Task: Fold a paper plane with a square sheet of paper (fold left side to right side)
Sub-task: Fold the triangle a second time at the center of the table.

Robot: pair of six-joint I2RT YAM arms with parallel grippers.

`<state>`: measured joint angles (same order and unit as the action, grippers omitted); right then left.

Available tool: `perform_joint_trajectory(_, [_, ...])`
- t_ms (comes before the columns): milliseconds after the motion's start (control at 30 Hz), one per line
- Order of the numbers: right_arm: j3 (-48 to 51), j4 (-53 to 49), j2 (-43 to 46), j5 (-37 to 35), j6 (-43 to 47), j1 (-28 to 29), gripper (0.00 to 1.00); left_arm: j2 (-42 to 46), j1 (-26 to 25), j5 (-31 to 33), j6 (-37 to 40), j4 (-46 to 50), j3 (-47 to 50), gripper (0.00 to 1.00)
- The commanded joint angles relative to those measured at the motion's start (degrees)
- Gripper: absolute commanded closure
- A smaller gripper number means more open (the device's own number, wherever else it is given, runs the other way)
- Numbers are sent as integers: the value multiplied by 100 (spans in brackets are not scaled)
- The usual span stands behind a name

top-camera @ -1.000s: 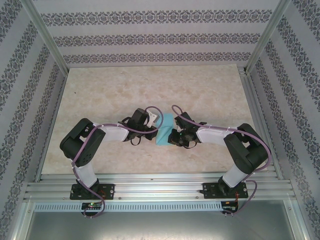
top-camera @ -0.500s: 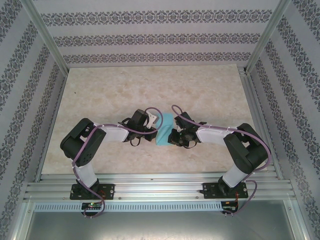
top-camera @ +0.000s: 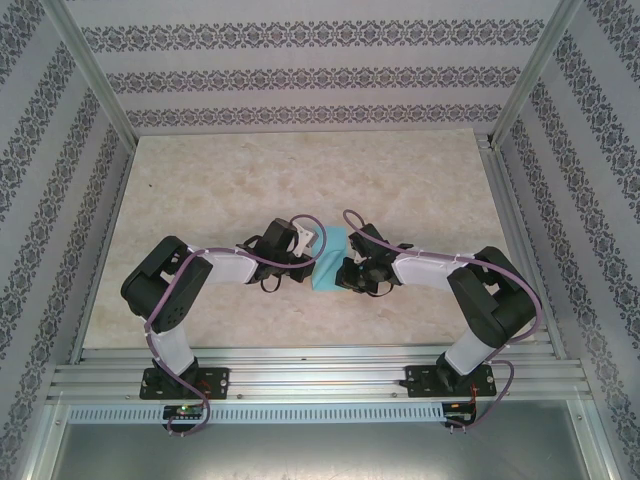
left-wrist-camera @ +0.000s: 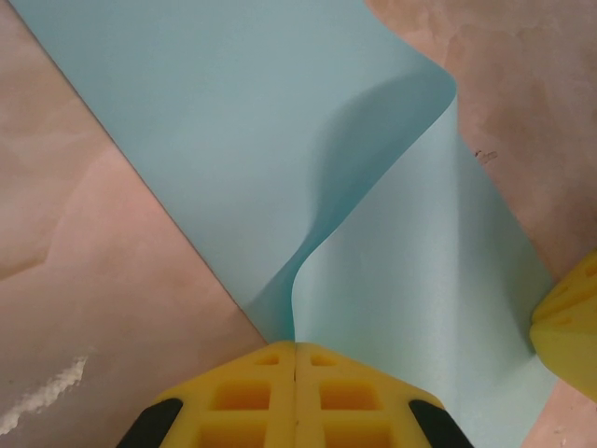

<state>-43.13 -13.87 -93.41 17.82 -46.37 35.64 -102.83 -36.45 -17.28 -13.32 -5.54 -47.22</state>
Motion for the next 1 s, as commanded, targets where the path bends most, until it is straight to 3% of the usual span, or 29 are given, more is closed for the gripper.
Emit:
perform_joint_trajectory(0, [64,-237,60,-254,137,66,83,-226,-40,-1,2,3,-60,100])
perform_joint_trajectory(967, [68,-332,24,-295,139,96,83,236,-100,-65,-44,9,-24,100])
